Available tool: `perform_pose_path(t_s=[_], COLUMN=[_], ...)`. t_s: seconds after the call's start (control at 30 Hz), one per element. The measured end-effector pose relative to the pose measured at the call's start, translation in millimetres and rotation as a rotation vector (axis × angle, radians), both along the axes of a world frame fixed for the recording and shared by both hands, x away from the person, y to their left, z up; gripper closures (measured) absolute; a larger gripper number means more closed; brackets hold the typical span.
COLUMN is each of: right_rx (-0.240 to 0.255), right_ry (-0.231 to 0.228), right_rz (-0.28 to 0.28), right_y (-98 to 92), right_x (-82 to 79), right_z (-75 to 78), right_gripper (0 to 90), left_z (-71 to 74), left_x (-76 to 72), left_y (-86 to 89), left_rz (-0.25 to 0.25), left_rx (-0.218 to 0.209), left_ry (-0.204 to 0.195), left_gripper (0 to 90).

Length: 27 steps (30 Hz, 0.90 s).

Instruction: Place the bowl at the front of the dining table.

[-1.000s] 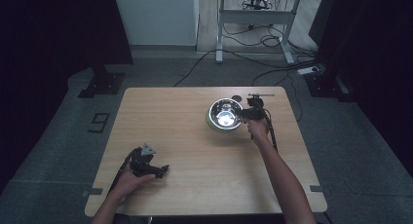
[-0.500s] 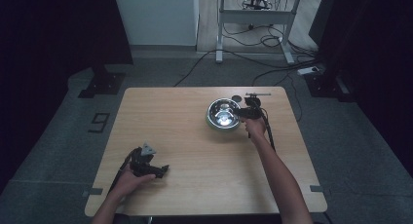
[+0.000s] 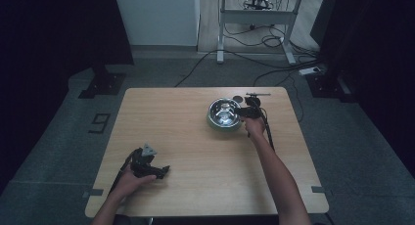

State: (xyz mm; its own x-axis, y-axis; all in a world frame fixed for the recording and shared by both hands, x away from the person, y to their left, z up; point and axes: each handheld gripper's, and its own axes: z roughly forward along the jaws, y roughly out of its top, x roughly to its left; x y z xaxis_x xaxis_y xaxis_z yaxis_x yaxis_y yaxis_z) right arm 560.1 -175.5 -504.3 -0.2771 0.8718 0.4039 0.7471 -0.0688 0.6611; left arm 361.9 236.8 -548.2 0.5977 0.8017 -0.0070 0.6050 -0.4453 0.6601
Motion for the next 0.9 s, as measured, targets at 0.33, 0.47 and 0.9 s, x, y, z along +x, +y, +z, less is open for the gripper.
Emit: perform_pose_path(t_s=[0.33, 0.47, 0.9], right_rx=[-0.011, -0.012, 0.007], right_ry=[0.013, 0.007, 0.021], right_rz=[0.0, -0.007, -0.05], right_y=[4.6, 4.0, -1.6], right_x=[9.6, 13.1, 20.0], right_z=[-6.1, -7.5, -15.7], right_gripper=[86.3, 86.1, 85.8], left_z=[0.0, 0.0, 0.0], left_x=[-0.1, 0.0, 0.0], left_y=[0.0, 0.0, 0.0], left_rz=[-0.001, 0.0, 0.0], left_rx=[0.001, 0.0, -0.001], left_ry=[0.0, 0.0, 0.0], left_gripper=[0.0, 0.0, 0.0])
